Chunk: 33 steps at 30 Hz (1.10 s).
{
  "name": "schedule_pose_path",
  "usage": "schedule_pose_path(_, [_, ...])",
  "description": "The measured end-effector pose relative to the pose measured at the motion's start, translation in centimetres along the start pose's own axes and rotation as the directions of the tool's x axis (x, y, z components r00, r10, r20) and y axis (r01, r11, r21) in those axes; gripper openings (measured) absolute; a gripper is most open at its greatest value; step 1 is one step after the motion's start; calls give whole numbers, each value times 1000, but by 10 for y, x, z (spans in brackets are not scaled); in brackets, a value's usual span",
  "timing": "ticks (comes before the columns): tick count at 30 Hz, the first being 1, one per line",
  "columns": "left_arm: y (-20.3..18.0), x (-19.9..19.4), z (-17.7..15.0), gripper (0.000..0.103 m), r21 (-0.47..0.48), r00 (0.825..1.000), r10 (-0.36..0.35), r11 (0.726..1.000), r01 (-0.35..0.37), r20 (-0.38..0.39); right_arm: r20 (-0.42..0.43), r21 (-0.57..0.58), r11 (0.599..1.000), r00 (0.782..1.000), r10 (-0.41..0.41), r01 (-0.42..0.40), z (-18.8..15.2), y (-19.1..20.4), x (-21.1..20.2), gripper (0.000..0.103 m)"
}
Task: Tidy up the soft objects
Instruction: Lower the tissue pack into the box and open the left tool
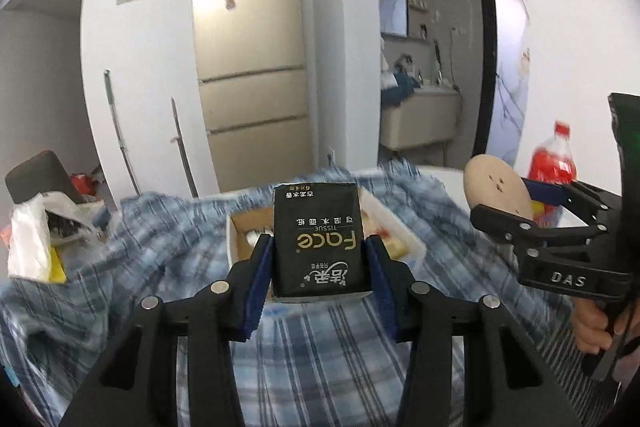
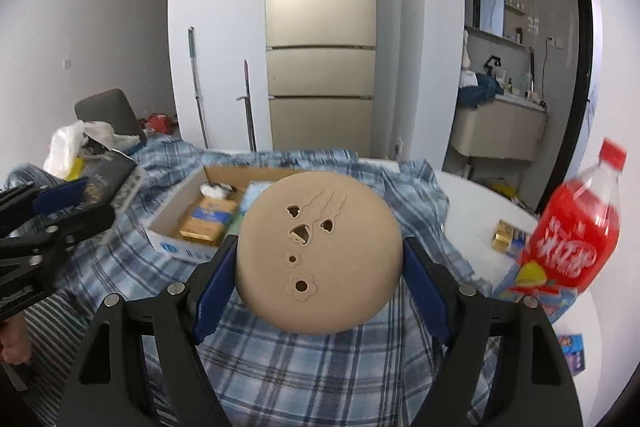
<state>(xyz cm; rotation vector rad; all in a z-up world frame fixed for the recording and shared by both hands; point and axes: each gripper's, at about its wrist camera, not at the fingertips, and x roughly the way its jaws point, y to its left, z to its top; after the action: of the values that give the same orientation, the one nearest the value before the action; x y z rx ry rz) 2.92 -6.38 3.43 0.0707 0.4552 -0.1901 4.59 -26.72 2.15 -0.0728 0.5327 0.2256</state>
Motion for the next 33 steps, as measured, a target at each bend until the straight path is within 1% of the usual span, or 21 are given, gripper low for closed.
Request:
schedule_pose_path(3, [9, 0, 25, 49, -43, 998, 33, 999, -31, 48, 26, 15, 1000, 1000, 8, -9, 28, 2, -2, 78])
schedule_pose_path(7, [17, 18, 53, 49, -102, 998, 50, 994, -46, 33, 55, 12, 1000, 998, -15, 14, 68, 8, 10, 79])
schedule_pose_path(10, [21, 41, 62, 49, -138, 999, 32, 990, -33, -8, 44, 8, 1000, 999, -8, 7, 92, 10, 34, 79])
schedule_pose_path(12, [24, 63, 61, 49, -164, 998, 19, 986, -29, -60, 15, 21, 1000, 1000, -3, 3, 100, 5, 54, 79])
schedule_pose_path(14, [25, 83, 56, 49, -174, 994, 26, 984, -43, -102, -11, 55, 998, 1000, -8, 8, 101, -2, 72, 79])
schedule_pose_path(16, [24, 107, 48, 49, -155, 987, 30, 986, -55, -161, -40, 87, 996, 999, -24, 28, 94, -12, 91, 79])
schedule_pose_path(17, [21, 113, 42, 49, -152, 984, 32, 987, -59, -177, -53, 96, 995, 998, -28, 33, 90, -16, 98, 79])
schedule_pose_path(19, [18, 134, 32, 49, -151, 969, 14, 987, -52, -245, -89, 106, 994, 996, -26, 36, 79, -24, 113, 79])
schedule_pose_path(20, [17, 140, 27, 49, -154, 964, 8, 987, -51, -265, -106, 108, 993, 994, -27, 39, 74, -26, 119, 79])
schedule_pose_path(22, [15, 157, 18, 49, -164, 947, -4, 985, -51, -320, -141, 112, 993, 990, -31, 47, 64, -32, 130, 79])
schedule_pose_path(23, [15, 164, 14, 49, -170, 939, -9, 984, -53, -345, -154, 112, 992, 987, -35, 52, 60, -34, 134, 79])
schedule_pose_path(25, [14, 179, 5, 49, -195, 916, -34, 979, -49, -399, -175, 118, 991, 984, -45, 66, 55, -39, 140, 79])
schedule_pose_path(26, [15, 183, 1, 49, -206, 910, -45, 978, -45, -411, -182, 123, 990, 982, -43, 66, 54, -42, 142, 79])
schedule_pose_path(27, [15, 189, -3, 49, -217, 899, -57, 975, -42, -433, -188, 132, 989, 981, -37, 63, 53, -45, 143, 79])
schedule_pose_path(29, [13, 196, -8, 49, -223, 886, -67, 974, -42, -458, -194, 139, 988, 980, -38, 66, 53, -48, 144, 79])
schedule_pose_path(33, [7, 207, -17, 49, -215, 867, -74, 976, -39, -493, -194, 128, 989, 980, -51, 77, 53, -47, 145, 79])
